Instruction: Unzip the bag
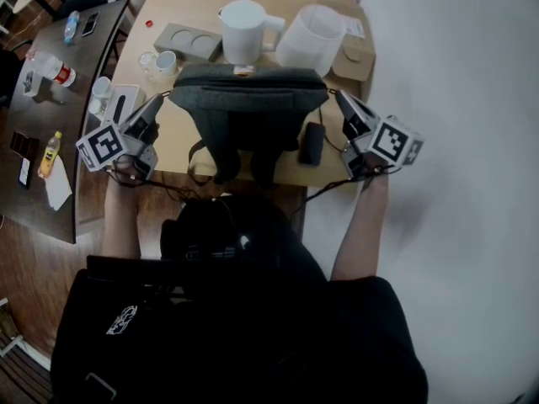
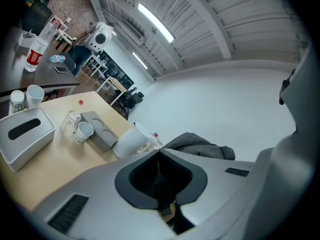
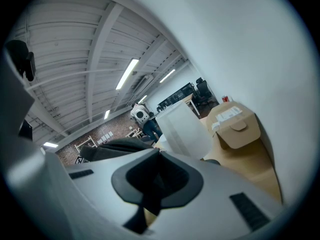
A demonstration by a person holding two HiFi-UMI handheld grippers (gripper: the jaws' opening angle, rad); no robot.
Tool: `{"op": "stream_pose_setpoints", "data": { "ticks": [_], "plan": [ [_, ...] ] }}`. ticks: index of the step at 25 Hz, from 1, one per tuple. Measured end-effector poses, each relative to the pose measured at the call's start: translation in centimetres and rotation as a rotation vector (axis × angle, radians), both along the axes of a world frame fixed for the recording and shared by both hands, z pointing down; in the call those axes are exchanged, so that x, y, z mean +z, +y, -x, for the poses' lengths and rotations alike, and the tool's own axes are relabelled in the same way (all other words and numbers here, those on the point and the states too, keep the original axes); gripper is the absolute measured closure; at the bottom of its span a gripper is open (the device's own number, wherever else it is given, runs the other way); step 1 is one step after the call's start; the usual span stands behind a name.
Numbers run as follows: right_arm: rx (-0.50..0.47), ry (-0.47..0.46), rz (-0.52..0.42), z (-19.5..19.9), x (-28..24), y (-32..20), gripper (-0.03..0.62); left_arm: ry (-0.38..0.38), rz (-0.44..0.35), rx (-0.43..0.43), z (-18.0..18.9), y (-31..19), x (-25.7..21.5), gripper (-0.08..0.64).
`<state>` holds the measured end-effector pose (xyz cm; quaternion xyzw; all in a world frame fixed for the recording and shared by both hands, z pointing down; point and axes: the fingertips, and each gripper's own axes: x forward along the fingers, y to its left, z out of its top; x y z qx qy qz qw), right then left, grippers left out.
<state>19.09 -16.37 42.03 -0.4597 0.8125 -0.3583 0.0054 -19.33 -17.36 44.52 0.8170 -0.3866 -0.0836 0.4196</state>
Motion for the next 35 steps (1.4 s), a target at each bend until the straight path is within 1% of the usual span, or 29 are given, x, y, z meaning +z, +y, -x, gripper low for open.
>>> {"op": "stream_pose_setpoints", "data": {
  "ticks": [5, 8, 11, 15, 23, 27, 30, 35],
  "plan": [
    [-0.011, 0.007, -0.007, 0.1, 0.0, -0.1, 0.580, 0.016, 0.009, -0.001, -0.1, 0.0, 0.2, 0.554],
    [-0.001, -0.003, 0.004, 0.0, 0.3, -0.1, 0.580, 0.028, 0.030, -0.016, 0.3, 0.0, 1.0, 0.554],
    [0.003, -0.005, 0.009, -0.1, 0.4, 0.0, 0.580, 0.005, 0.021, -0.008, 0.2, 0.1, 0.7, 0.554],
    [0.004, -0.005, 0.015, -0.1, 0.5, -0.1, 0.580, 0.029, 0.024, -0.003, 0.1, 0.0, 1.0, 0.554],
    [0.007, -0.006, 0.023, -0.3, 1.0, -0.2, 0.580, 0.004, 0.031, -0.007, 0.2, -0.1, 1.2, 0.554],
    [0.009, -0.011, 0.028, -0.2, 1.2, -0.3, 0.580, 0.028, 0.044, -0.010, 0.1, -0.1, 1.4, 0.554],
    [0.005, -0.009, 0.025, -0.2, 1.4, -0.4, 0.579, 0.019, 0.050, -0.015, 0.2, -0.1, 1.7, 0.554],
    [0.007, -0.010, 0.027, -0.3, 1.5, -0.5, 0.579, 0.017, 0.039, -0.005, 0.1, -0.3, 1.7, 0.554]
  ]
}}
